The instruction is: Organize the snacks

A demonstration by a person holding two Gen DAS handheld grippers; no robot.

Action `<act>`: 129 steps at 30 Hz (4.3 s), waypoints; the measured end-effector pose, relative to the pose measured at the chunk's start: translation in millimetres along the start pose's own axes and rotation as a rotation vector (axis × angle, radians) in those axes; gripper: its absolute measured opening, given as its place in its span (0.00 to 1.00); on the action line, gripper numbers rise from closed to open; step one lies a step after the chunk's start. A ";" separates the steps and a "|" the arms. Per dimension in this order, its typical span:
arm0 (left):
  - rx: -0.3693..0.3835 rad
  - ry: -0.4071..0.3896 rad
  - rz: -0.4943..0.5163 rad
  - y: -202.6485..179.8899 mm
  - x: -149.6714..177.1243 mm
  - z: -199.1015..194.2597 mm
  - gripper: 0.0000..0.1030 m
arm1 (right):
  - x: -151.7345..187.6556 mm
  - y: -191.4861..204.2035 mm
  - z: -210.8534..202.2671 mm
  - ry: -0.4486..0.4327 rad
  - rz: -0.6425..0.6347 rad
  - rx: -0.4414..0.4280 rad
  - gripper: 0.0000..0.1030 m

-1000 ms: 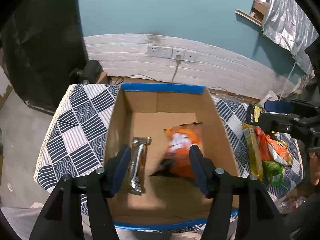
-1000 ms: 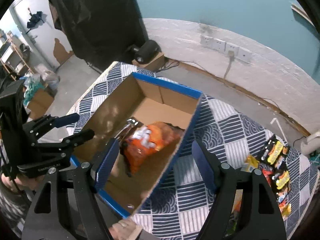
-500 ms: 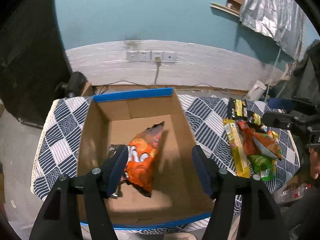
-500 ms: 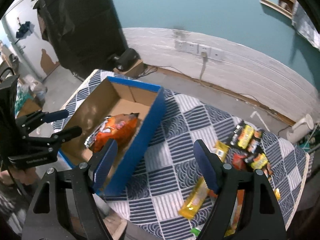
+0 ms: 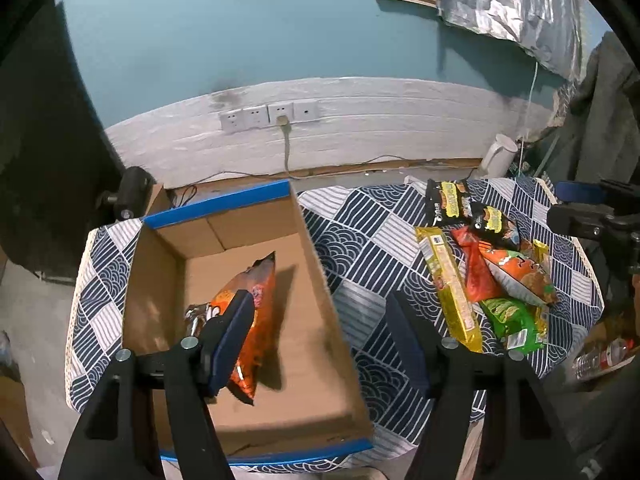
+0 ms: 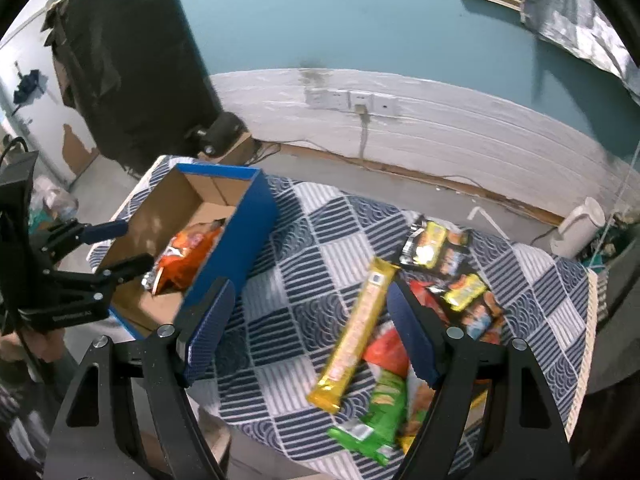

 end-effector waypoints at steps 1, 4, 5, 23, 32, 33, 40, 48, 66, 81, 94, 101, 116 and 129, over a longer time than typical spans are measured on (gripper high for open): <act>0.003 -0.001 0.007 -3.8 -0.5 0.0 0.68 | 2.5 -5.7 -1.8 -0.001 0.006 0.005 0.77; 0.000 0.001 0.031 -14.0 -2.5 3.6 0.68 | 8.9 -21.1 -6.0 -0.001 0.031 0.016 0.77; 0.003 0.005 0.034 -16.7 -3.0 5.7 0.68 | 10.8 -26.1 -7.6 -0.001 0.038 0.017 0.77; 0.063 0.097 0.094 -73.5 2.4 66.6 0.68 | 56.2 -97.5 19.3 0.102 0.117 0.107 0.77; 0.105 0.166 0.099 -99.1 13.1 104.5 0.68 | 100.1 -130.7 62.3 0.226 0.229 0.087 0.77; 0.107 0.170 0.101 -101.1 14.1 107.4 0.68 | 104.3 -132.8 66.6 0.237 0.239 0.083 0.77; 0.097 0.188 0.148 -115.8 20.2 125.0 0.68 | 131.1 -137.8 92.0 0.317 0.261 0.063 0.77; 0.117 0.239 0.148 -126.7 26.2 141.4 0.68 | 149.1 -138.8 106.2 0.360 0.284 0.006 0.45; 0.135 0.314 0.120 -163.6 22.7 181.1 0.72 | 121.3 -161.1 47.7 0.218 0.218 0.069 0.36; 0.081 0.390 0.122 -186.5 25.7 218.6 0.74 | 127.2 -194.5 32.5 0.180 0.266 0.100 0.36; 0.119 0.364 0.199 -177.6 30.4 205.8 0.27 | 118.0 -191.4 21.6 0.155 0.235 0.127 0.36; 0.105 0.310 0.229 -160.3 24.5 176.2 0.27 | 107.4 -181.1 10.6 0.134 0.180 0.158 0.36; 0.078 0.172 0.230 -133.2 -3.6 106.6 0.27 | 75.5 -146.7 -13.9 0.071 0.090 0.158 0.36; 0.061 0.027 0.234 -104.5 -20.1 37.7 0.27 | 41.3 -97.2 -28.8 0.016 0.005 0.109 0.36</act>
Point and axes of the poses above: each gripper's, at about its wrist camera, not at the fingertips, and z roughly the way its jaws point, y to its left, x to its underside, the point moved 8 cm from there along z, roughly the way its jaws point, and after that the axes turned 2 degrees about -z, right-handed, at the moved point
